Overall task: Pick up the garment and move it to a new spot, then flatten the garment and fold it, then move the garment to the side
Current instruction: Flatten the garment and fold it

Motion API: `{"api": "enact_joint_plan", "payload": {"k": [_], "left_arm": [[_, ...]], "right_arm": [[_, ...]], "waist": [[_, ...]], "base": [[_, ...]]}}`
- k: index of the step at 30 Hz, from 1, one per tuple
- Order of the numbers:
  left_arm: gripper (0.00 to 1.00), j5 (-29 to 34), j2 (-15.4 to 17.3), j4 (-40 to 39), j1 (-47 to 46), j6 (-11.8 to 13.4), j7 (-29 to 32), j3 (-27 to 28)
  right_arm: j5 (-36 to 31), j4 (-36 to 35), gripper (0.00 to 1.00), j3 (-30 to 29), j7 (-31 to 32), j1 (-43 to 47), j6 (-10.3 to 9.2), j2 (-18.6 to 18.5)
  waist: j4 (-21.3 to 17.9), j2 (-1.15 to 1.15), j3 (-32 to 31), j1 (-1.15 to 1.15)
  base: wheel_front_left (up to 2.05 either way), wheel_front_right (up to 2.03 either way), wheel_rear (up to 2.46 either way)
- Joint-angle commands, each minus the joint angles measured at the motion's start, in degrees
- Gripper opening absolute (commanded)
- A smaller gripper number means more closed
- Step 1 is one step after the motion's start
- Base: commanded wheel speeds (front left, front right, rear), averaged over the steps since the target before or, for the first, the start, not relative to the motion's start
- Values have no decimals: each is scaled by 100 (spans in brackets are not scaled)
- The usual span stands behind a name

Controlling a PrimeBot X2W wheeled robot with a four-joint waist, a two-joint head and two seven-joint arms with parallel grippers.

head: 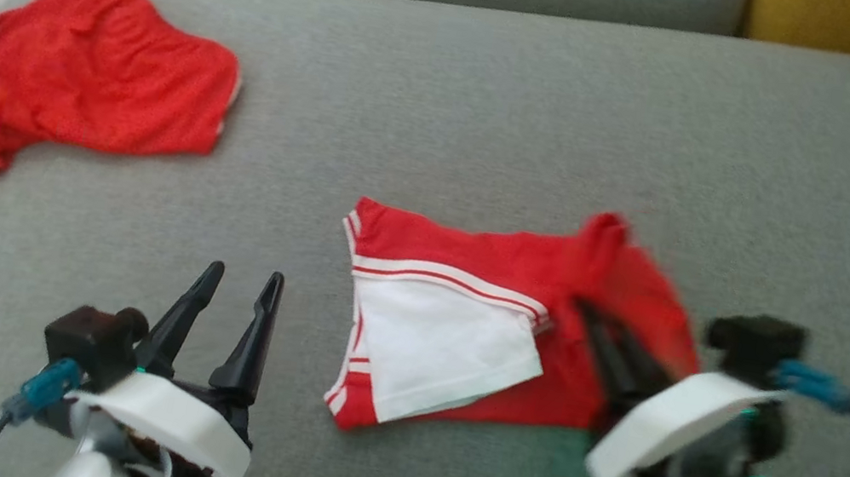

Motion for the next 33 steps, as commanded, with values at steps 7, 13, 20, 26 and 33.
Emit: {"api": "enact_joint_plan", "payload": {"k": [7,13,20,26,33], "left_arm": [[100,-40,53,-191,-183,6,-34,135],[100,-60,40,-163,-214,-1,-50,112],[100,-73,12,-125,-244,-10,-75,66],[100,-88,14,-123,-234,19,-102,72],[100,-106,26,-96,-252,22,-154,88]], "right_arm": [[633,494,0,980,-541,-498,37,179],[1080,1142,0,1484,-1078,-971,37,183],[1387,2047,0,1695,-1575,-1442,37,184],[1631,2496,100,2013,-1905,-1717,37,185],[1566,2430,100,1948,-2422,-1859,37,185]], "waist": [[548,0,-81,0],[923,0,-40,0],[1178,0,8,0],[1180,0,29,0],[978,0,18,0]], "base": [[0,0,0],[0,0,0],[0,0,0],[0,0,0],[0,0,0]]}}
